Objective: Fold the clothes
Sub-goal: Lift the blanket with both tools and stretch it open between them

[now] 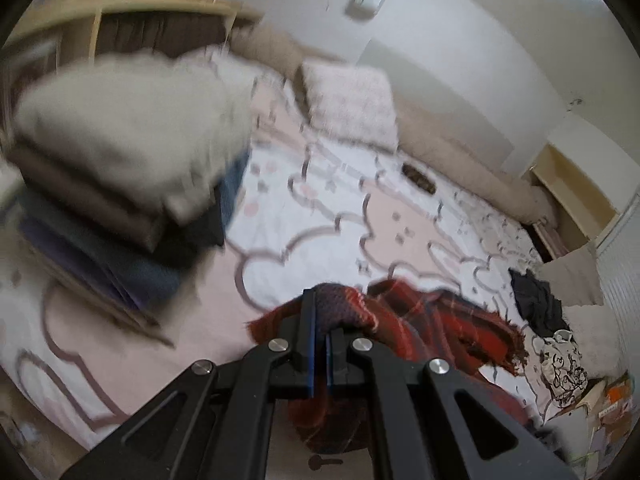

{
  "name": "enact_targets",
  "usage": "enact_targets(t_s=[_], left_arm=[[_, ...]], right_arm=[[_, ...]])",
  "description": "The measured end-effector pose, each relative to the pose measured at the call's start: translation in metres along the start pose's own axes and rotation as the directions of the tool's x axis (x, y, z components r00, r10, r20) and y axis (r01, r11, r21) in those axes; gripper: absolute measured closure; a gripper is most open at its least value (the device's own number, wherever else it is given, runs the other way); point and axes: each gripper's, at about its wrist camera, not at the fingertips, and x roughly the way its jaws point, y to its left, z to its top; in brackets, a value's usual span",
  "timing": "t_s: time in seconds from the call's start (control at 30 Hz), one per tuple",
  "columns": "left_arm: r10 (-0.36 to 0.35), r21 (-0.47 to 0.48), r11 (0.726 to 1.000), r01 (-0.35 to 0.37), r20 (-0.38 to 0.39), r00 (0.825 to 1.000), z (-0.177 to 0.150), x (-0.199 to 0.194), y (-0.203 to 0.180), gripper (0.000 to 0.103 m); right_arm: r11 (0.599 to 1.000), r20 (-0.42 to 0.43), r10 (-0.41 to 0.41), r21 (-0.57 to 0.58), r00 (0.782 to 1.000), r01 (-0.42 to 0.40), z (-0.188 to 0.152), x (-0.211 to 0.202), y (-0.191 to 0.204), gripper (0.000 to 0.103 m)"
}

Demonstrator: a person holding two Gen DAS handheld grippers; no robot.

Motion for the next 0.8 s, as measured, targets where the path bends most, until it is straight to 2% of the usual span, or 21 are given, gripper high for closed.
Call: enact_targets(t_s=[0.1, 0.17, 0.27, 0.33, 0.43, 0.57, 0.63, 0.7, 0.73, 0.8], left_arm=[[-0.037, 0.020, 0.999, 0.035, 0.080, 0.996, 0.025, -0.036, -0.009, 0.099], [-0.052, 0.053, 0.998, 0.045, 0.151, 0.987, 0.045, -0.067, -0.023, 0.099], [-0.094, 0.061, 0.995, 0.081, 0.255, 0.962, 0.073, -0.106, -0.040, 0.099], [-0.121, 0.049, 0.993, 0.111, 0.322, 0.939, 0.092, -0.128, -0.049, 0.099], [-0.160, 0.044, 0.987, 0.156, 0.431, 0.888, 0.124, -0.165, -0.066, 0.099], [-0.205, 0.072, 0.977, 0.200, 0.566, 0.798, 0.178, -0.223, -0.095, 0.099], [-0.209, 0.094, 0.977, 0.193, 0.616, 0.760, 0.209, -0.251, -0.113, 0.099], [-0.207, 0.124, 0.978, 0.167, 0.660, 0.722, 0.239, -0.275, -0.131, 0.099], [-0.203, 0.143, 0.979, 0.144, 0.677, 0.707, 0.253, -0.284, -0.141, 0.099], [-0.185, 0.181, 0.980, 0.081, 0.689, 0.701, 0.277, -0.285, -0.160, 0.099]], right_arm=[[0.992, -0.033, -0.125, 0.013, 0.992, 0.125, 0.000, 0.012, -0.069, 0.098], [0.977, -0.054, -0.208, 0.036, 0.977, 0.210, 0.004, 0.019, -0.124, 0.099], [0.945, -0.077, -0.295, 0.124, 0.952, 0.303, 0.014, 0.025, -0.207, 0.099], [0.912, -0.099, -0.334, 0.218, 0.937, 0.348, 0.021, 0.027, -0.266, 0.099], [0.837, -0.121, -0.412, 0.343, 0.903, 0.427, 0.028, 0.020, -0.348, 0.100], [0.735, -0.131, -0.520, 0.435, 0.844, 0.520, 0.033, 0.005, -0.457, 0.100], [0.686, -0.133, -0.584, 0.448, 0.801, 0.574, 0.037, 0.001, -0.505, 0.100], [0.625, -0.137, -0.649, 0.465, 0.748, 0.627, 0.041, -0.002, -0.558, 0.100], [0.606, -0.140, -0.655, 0.489, 0.742, 0.627, 0.041, 0.003, -0.574, 0.100], [0.570, -0.147, -0.660, 0.540, 0.736, 0.619, 0.041, 0.014, -0.606, 0.100]])
